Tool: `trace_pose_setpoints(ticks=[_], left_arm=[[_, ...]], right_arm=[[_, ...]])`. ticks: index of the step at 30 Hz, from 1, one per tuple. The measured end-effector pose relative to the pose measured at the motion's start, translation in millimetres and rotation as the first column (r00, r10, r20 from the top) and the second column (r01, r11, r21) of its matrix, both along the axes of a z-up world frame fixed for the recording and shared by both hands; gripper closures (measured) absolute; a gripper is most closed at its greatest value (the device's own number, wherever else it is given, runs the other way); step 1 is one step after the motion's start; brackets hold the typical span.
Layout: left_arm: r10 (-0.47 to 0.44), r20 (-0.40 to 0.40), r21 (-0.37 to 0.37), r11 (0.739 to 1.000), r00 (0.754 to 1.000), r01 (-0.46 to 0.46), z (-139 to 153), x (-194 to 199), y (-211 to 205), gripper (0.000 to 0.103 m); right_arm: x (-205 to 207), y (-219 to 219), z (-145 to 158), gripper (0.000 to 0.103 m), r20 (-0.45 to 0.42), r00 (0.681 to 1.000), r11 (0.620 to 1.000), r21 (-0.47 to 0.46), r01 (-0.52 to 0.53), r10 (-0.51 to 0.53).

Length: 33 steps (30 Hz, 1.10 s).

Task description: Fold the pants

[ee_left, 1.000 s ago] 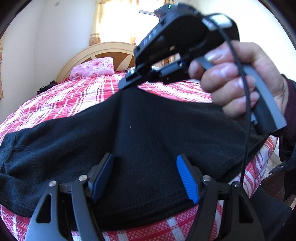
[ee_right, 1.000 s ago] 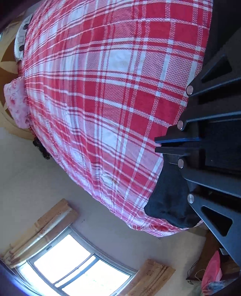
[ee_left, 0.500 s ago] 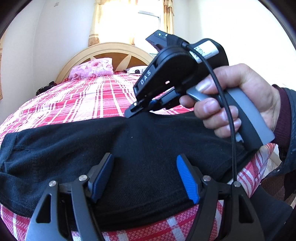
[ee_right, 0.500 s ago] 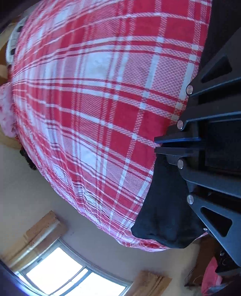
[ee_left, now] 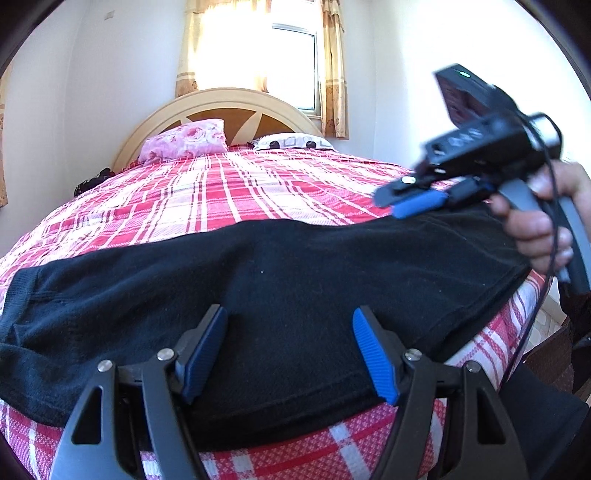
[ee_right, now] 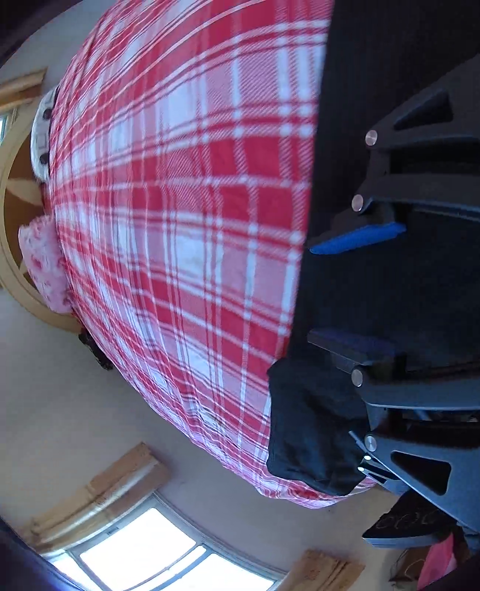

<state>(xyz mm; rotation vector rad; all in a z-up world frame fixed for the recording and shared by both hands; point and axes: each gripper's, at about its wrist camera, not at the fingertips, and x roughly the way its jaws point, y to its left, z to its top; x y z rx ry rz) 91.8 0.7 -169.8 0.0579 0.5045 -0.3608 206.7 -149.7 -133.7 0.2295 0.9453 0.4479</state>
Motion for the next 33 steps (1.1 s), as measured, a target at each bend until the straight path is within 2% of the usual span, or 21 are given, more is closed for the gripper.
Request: trace_pose_setpoints(ticks=[2, 5, 7, 8, 9, 12, 13, 16, 17, 20, 25, 27, 29, 30, 33], left_arm=[[0.0, 0.005, -0.001, 1.0, 1.0, 0.0, 0, -1, 0, 0.03], [0.008, -0.002, -0.001, 1.0, 1.0, -0.008, 4, -1, -2, 0.03], [-0.005, -0.012, 0.007, 1.0, 1.0, 0.006, 10, -3, -7, 0.03], [-0.021, -0.008, 0.009, 1.0, 1.0, 0.021, 15, -7, -10, 0.03], [-0.037, -0.005, 0.012, 0.999, 0.999, 0.037, 18, -8, -15, 0.029], [-0.088, -0.01, 0.035, 0.995, 0.996, 0.089, 24, -8, -33, 0.027], [-0.094, -0.017, 0.038, 0.995, 0.995, 0.095, 24, -7, -37, 0.025], [-0.106, -0.111, 0.09, 0.989, 0.988, 0.116, 8, 4, -54, 0.017], [-0.104, -0.082, 0.095, 0.989, 0.991, 0.112, 8, 1, -55, 0.016], [-0.094, -0.119, 0.102, 0.989, 0.988, 0.106, 13, 4, -55, 0.016], [-0.087, -0.162, 0.065, 0.993, 0.983, 0.098, 32, 8, -63, 0.016], [-0.098, -0.172, 0.061, 0.992, 0.98, 0.11, 37, 7, -72, 0.016], [-0.114, -0.167, 0.062, 0.99, 0.979, 0.126, 41, 10, -80, 0.016], [-0.112, -0.158, 0.075, 0.989, 0.981, 0.125, 44, 9, -84, 0.016], [-0.085, -0.132, 0.074, 0.993, 0.988, 0.096, 46, 9, -92, 0.016]], right_arm=[[-8, -12, -2, 0.059, 0.001, 1.0, 0.999, 0.032, 0.001, -0.001], [-13, -35, -20, 0.056, -0.013, 0.999, 0.999, -0.005, 0.044, -0.044], [-14, -52, -26, 0.057, -0.02, 0.999, 0.994, 0.106, 0.027, -0.025], [-18, -59, -22, 0.055, -0.017, 1.0, 0.991, 0.133, 0.029, -0.027], [-23, -62, -15, 0.055, -0.004, 0.999, 0.991, 0.132, 0.032, -0.032], [-41, -79, 5, 0.05, 0.085, 0.992, 0.996, 0.01, 0.089, -0.09], [-45, -88, 8, 0.05, 0.09, 0.989, 0.993, -0.026, 0.117, -0.114], [-52, -123, 0, 0.049, 0.04, 0.981, 0.979, -0.068, 0.192, -0.189], [-54, -135, -3, 0.049, 0.043, 0.984, 0.984, -0.038, 0.176, -0.174], [-66, -160, 3, 0.049, 0.041, 0.98, 0.98, 0.032, 0.194, -0.195], [-105, -233, 26, 0.049, 0.094, 0.916, 0.92, 0.072, 0.385, -0.39], [-123, -273, 32, 0.049, 0.111, 0.87, 0.877, 0.066, 0.476, -0.481], [-142, -316, 36, 0.049, 0.139, 0.808, 0.819, 0.038, 0.573, -0.572], [-154, -341, 35, 0.049, 0.15, 0.768, 0.779, 0.029, 0.627, -0.623], [-176, -391, 29, 0.049, 0.142, 0.715, 0.728, 0.076, 0.682, -0.685]])
